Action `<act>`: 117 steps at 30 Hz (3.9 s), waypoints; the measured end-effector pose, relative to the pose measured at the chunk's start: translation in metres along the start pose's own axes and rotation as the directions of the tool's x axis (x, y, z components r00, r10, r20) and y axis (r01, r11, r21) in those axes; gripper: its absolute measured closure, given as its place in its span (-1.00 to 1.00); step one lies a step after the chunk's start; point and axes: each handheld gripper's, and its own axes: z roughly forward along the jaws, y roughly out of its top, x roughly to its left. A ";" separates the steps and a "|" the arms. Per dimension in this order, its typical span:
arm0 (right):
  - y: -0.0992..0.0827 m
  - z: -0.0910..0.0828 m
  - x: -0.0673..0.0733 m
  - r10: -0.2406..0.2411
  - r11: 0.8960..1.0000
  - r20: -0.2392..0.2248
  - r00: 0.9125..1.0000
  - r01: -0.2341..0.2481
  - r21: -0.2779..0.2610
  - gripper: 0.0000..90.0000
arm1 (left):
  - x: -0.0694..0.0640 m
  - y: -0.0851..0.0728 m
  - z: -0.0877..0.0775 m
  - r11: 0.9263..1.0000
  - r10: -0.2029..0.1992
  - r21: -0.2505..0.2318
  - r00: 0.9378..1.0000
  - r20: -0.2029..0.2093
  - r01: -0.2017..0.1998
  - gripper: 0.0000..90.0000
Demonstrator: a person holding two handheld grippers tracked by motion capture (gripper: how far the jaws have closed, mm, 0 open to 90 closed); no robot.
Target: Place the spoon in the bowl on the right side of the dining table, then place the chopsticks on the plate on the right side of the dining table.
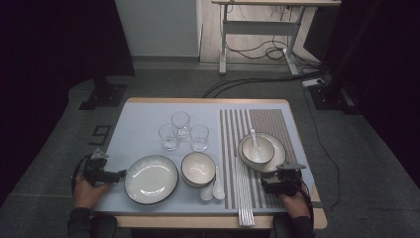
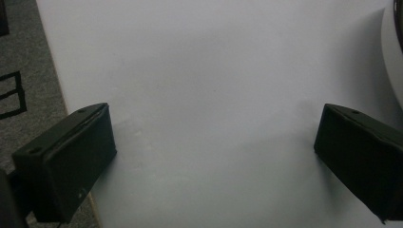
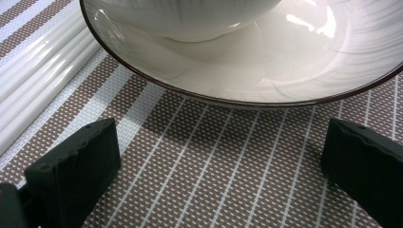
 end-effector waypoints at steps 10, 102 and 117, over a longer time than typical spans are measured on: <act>0.000 0.000 0.000 0.000 1.000 0.002 1.000 0.000 0.001 -1.00 | 0.000 0.000 0.000 1.000 0.000 0.000 1.000 0.001 0.000 -1.00; 0.005 -0.022 0.030 -0.089 0.981 -0.110 0.990 0.106 0.164 -0.70 | 0.000 0.000 0.000 1.000 0.000 0.000 1.000 0.000 0.000 -1.00; -0.005 -0.033 0.037 -0.085 0.981 -0.098 0.992 0.101 0.164 -0.57 | 0.000 0.000 0.000 1.000 0.000 0.000 1.000 0.000 0.000 -1.00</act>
